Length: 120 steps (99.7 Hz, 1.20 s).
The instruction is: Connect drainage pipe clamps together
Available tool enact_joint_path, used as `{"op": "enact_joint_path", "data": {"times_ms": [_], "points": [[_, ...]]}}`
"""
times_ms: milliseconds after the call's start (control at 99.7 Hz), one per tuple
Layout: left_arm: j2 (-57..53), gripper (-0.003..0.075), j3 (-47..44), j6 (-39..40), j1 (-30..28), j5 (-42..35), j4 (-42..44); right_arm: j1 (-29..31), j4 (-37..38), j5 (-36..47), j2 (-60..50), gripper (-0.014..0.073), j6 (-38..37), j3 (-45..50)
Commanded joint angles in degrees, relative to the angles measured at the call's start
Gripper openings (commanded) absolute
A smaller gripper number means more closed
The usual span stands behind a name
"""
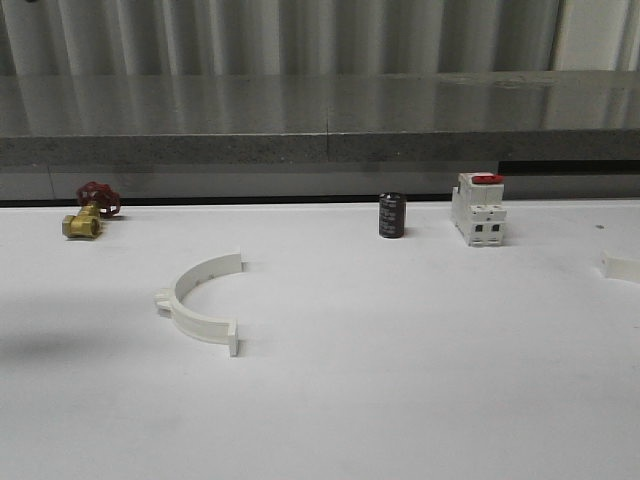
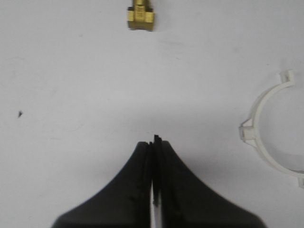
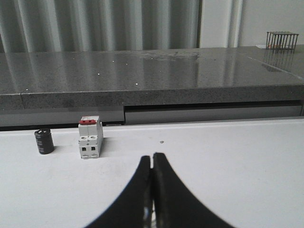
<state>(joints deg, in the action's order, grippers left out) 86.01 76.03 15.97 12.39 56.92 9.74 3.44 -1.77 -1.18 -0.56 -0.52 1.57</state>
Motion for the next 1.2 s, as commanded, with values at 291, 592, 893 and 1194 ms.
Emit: {"op": "enact_joint_path", "data": {"times_ms": [291,592,893,1194], "points": [[-19.67,-0.0021,-13.72,-3.59,-8.72,-8.30,1.30,0.03,0.06,4.41,-1.15,-0.0066,0.52,-0.94],[-33.94,-0.0021,-27.60,-7.21,-9.94,-17.94,-3.16,0.03,0.06,4.41,-1.15,-0.0066,0.52,-0.94],[-50.05,-0.0021,-40.47,-7.32,-9.94,-26.44,-5.91,0.03,0.06,4.41,-1.15,-0.0066,0.52,-0.94],[-67.83,-0.0020,-47.84,-7.44,-9.94,-26.91,-7.85,0.03,0.06,4.37,-1.15,-0.0066,0.52,-1.15]]}}
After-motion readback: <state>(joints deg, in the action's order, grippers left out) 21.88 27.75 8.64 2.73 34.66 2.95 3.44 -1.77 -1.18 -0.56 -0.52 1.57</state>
